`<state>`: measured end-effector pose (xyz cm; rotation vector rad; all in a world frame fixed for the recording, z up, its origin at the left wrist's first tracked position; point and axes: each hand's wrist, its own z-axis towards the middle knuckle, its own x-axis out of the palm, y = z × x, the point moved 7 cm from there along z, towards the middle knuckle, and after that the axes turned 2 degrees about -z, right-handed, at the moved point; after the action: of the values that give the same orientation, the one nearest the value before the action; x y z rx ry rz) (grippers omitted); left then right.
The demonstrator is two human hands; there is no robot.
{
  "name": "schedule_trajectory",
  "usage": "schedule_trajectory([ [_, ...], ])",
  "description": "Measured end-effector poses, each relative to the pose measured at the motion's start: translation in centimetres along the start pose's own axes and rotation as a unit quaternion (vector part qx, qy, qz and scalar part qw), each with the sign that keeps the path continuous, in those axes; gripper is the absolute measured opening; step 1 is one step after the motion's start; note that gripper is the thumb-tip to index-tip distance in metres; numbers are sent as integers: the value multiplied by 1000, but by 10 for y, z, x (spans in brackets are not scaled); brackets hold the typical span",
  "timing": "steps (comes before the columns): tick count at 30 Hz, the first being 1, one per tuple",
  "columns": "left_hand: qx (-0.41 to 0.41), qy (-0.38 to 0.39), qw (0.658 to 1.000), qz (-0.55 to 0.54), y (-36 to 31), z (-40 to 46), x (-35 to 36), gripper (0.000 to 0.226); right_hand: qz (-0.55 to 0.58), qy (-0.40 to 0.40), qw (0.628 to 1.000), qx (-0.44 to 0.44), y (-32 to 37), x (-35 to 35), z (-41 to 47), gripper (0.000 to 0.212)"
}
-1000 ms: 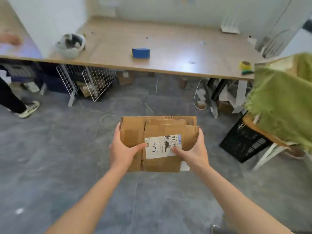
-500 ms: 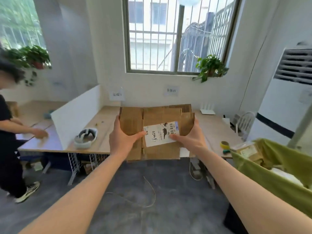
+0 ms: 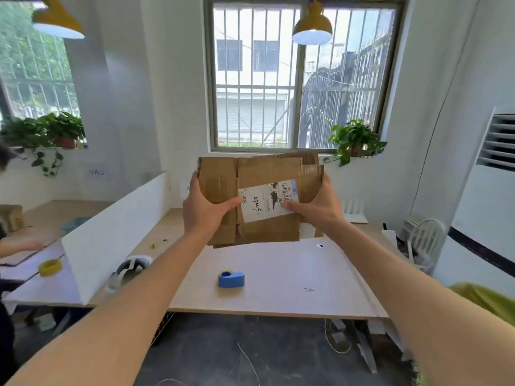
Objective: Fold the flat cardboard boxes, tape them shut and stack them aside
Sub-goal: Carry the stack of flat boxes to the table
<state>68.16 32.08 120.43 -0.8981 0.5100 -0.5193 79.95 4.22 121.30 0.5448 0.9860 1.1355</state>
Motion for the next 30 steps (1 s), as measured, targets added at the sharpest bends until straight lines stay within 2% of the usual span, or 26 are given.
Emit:
schedule_trajectory([
  [4,10,3,1000,-5,15,50,30,122,-12,-3,1000,0,-18,22,55,127],
  [12,8,15,1000,-17,75,172,100,121,-12,1,1000,8,-57,86,181,136],
  [17,15,28,999,-23,105,254,142,125,-11,-9,1000,10,-78,125,257,129],
  [23,26,37,998,-32,136,333,186,121,-20,-23,999,14,-107,164,337,137],
  [30,11,36,999,-13,181,406,252,126,-14,-7,1000,22,-159,203,426,134],
])
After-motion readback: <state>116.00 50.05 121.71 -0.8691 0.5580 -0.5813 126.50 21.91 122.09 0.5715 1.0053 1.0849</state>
